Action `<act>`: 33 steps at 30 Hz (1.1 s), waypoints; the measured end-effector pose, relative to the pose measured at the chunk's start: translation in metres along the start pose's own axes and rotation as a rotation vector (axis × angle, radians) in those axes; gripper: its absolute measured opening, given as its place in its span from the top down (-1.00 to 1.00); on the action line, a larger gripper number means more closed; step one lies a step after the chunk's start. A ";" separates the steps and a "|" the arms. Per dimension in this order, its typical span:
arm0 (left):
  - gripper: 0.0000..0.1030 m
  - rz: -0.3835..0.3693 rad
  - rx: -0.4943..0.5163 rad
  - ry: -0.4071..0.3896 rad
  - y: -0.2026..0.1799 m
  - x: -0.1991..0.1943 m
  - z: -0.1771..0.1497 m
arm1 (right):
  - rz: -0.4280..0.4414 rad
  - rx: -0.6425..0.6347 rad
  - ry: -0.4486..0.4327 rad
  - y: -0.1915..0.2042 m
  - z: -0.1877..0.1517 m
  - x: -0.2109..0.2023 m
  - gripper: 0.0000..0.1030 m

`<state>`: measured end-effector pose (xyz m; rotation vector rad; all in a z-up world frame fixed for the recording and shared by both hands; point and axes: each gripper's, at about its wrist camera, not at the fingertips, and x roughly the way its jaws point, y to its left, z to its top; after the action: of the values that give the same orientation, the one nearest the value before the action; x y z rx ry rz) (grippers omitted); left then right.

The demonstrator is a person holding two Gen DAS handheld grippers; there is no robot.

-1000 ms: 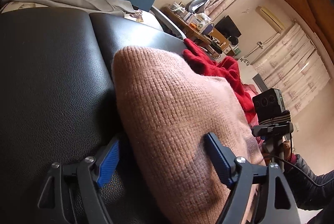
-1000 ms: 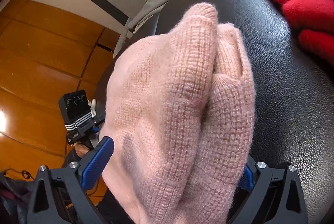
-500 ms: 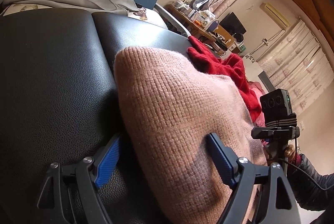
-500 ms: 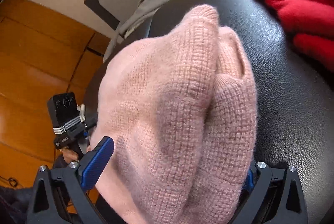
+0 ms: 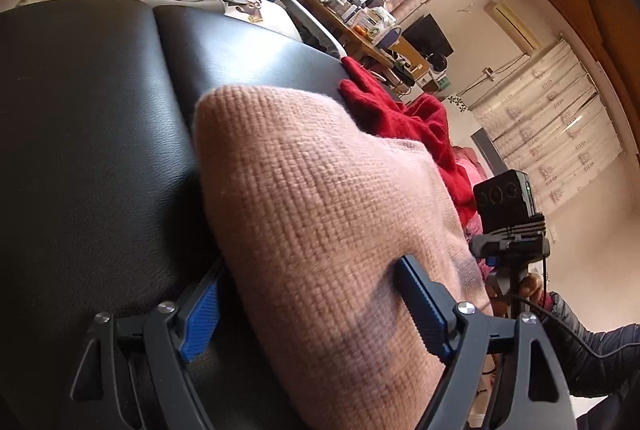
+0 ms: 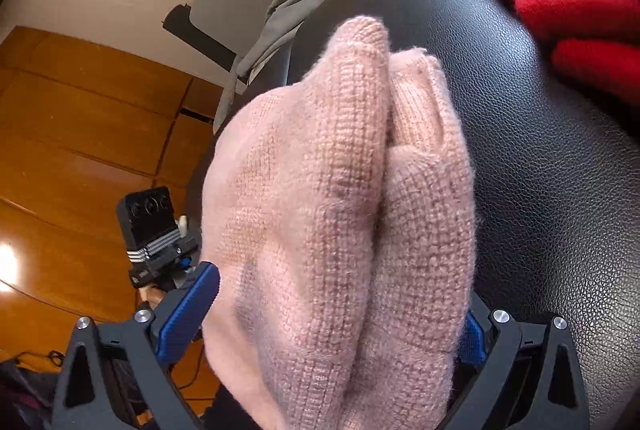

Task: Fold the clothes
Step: 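Squeeze the folded pink sweater bundle between both tools to shape it, then grip the pink bundle with both tools and lift it off the bench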

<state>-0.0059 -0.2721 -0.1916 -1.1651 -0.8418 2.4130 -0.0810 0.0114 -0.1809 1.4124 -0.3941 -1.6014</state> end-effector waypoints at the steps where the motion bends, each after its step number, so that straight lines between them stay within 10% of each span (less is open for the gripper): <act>1: -0.63 0.000 -0.010 -0.004 0.000 0.000 0.000 | -0.015 -0.008 -0.003 0.002 0.000 0.004 -0.87; 5: -0.07 0.030 0.022 -0.041 -0.012 -0.004 -0.007 | -0.052 0.017 -0.026 -0.008 -0.002 -0.004 0.01; 21: 0.21 0.141 0.000 -0.205 -0.027 -0.066 -0.049 | -0.042 -0.048 -0.075 0.001 -0.007 -0.011 0.22; 33: 0.22 0.329 -0.053 -0.378 -0.003 -0.197 -0.095 | 0.182 -0.157 0.071 0.084 0.011 0.100 0.31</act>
<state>0.1898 -0.3377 -0.1189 -0.9378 -0.8821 2.9610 -0.0461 -0.1144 -0.1752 1.2728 -0.3371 -1.4004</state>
